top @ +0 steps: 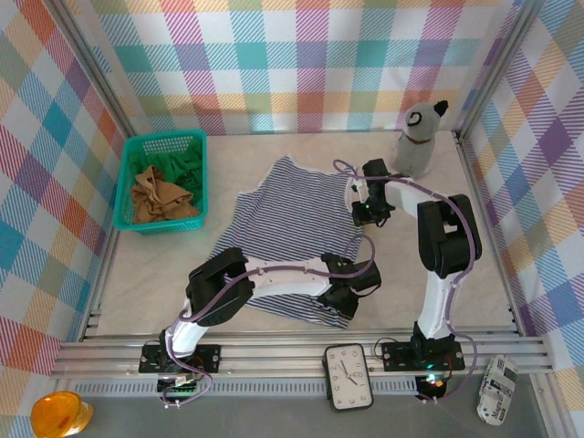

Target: Fold and stack the tank tops

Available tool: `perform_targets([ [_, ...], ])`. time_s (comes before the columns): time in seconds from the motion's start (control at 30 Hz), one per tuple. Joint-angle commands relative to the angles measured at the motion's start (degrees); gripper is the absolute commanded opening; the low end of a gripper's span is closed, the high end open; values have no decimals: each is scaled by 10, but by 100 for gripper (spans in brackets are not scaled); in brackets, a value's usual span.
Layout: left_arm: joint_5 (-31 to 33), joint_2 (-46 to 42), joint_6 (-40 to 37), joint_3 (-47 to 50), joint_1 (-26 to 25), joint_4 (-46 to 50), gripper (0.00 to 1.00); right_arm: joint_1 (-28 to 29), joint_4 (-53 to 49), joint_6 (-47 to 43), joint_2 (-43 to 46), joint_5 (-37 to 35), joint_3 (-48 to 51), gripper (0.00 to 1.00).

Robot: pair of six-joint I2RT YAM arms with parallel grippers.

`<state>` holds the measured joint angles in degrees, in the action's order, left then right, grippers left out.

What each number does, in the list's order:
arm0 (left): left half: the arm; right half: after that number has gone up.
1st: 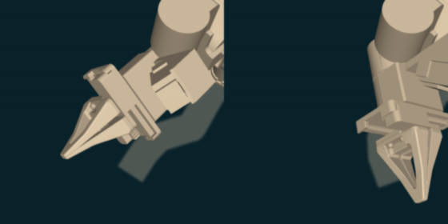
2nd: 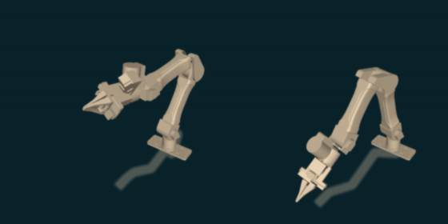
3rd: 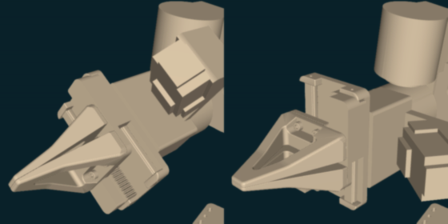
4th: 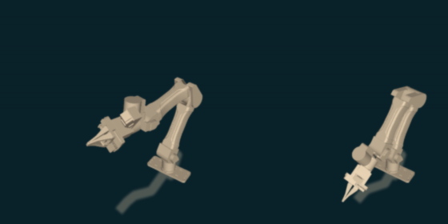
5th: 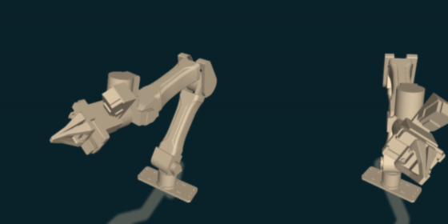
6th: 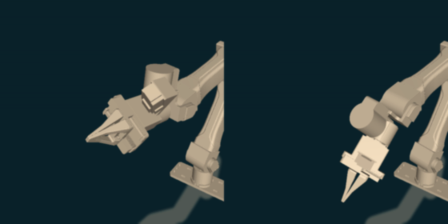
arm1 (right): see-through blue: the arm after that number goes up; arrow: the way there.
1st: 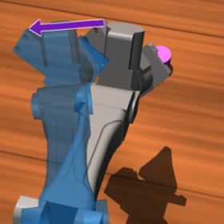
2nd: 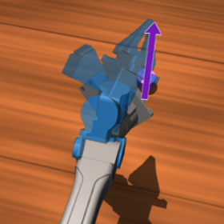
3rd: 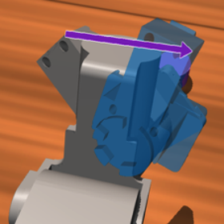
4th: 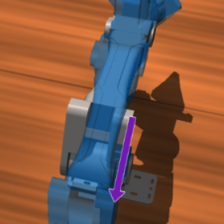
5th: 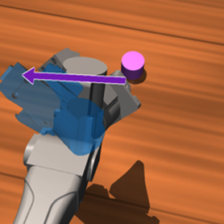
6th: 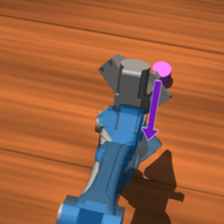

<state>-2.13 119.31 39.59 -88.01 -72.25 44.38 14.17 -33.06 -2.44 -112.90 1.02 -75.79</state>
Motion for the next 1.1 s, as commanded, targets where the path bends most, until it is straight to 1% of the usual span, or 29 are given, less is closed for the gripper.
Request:
perform_targets([
  [0.0, -11, 4, -4, 4, -11, 24, 23, -9, -24, -7, 10, 6, 14, 20],
  [0.13, -4, -2, -10, -9, -12, 42, 9, -15, -21, -8, 21, 2, 18, 17],
  [0.27, -1, -22, -15, -18, -12, 56, 1, -25, -20, -13, 29, -3, 19, 16],
  [0.3, -1, -27, -17, -21, -12, 59, 0, -28, -21, -16, 30, -4, 18, 15],
  [0.37, -3, -36, -20, -30, -12, 67, 0, -31, -25, -19, 34, -7, 17, 15],
  [0.67, -34, -89, -17, -25, 7, 51, 3, -30, -47, 14, 69, 42, -5, 14],
  [0.9, -41, -158, -2, 70, 46, 27, 2, -18, -63, 44, 56, 66, -39, 14],
  [1.07, -52, -197, 4, 126, 69, 14, 0, -3, -71, 64, 24, 73, -70, 15],
])
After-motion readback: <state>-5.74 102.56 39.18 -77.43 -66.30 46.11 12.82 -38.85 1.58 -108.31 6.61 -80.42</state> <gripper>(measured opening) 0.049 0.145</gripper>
